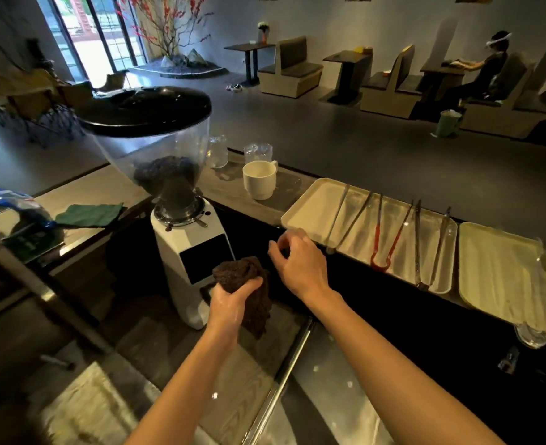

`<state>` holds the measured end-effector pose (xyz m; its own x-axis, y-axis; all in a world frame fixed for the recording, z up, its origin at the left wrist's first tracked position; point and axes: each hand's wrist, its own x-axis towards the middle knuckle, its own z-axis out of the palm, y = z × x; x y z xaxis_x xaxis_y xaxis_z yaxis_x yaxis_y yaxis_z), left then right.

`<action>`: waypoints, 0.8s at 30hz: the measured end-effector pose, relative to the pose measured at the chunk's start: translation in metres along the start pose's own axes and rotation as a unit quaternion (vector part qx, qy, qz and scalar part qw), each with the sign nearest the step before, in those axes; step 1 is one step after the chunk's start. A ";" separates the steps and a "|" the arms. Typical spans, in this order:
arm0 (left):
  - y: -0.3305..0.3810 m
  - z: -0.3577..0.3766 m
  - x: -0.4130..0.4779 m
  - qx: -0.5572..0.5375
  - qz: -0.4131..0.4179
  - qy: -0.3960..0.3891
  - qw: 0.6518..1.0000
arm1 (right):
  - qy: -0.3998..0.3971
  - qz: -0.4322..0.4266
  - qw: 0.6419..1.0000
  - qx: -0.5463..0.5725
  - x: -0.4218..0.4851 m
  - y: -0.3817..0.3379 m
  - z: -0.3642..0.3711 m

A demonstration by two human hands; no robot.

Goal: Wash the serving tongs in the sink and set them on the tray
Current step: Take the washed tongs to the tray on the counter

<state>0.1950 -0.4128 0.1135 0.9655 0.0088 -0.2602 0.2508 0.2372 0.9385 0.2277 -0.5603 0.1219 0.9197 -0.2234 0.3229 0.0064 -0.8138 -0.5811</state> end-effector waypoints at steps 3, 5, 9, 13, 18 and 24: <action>-0.004 -0.040 -0.011 -0.011 -0.008 0.024 1.000 | -0.032 -0.013 0.999 0.036 -0.026 -0.020 0.028; -0.008 -0.065 -0.018 -0.017 -0.009 0.039 0.999 | -0.064 -0.010 0.997 0.051 -0.041 -0.031 0.047; -0.017 -0.117 -0.037 -0.025 -0.023 0.095 0.995 | -0.122 -0.018 0.989 0.086 -0.075 -0.055 0.086; -0.037 -0.177 -0.056 -0.056 -0.046 0.172 0.983 | -0.191 -0.037 0.975 0.108 -0.115 -0.085 0.127; -0.045 -0.224 -0.084 -0.050 -0.068 0.222 0.971 | -0.267 -0.055 0.956 0.108 -0.150 -0.111 0.174; -0.060 -0.271 -0.108 -0.069 -0.087 0.267 0.957 | -0.343 -0.078 0.933 0.079 -0.188 -0.128 0.224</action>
<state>0.0565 -0.1649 0.0240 0.7276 0.4443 -0.5227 0.3569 0.4056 0.8415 0.1423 -0.2945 -0.0318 0.9371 0.3314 -0.1100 0.1694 -0.7069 -0.6867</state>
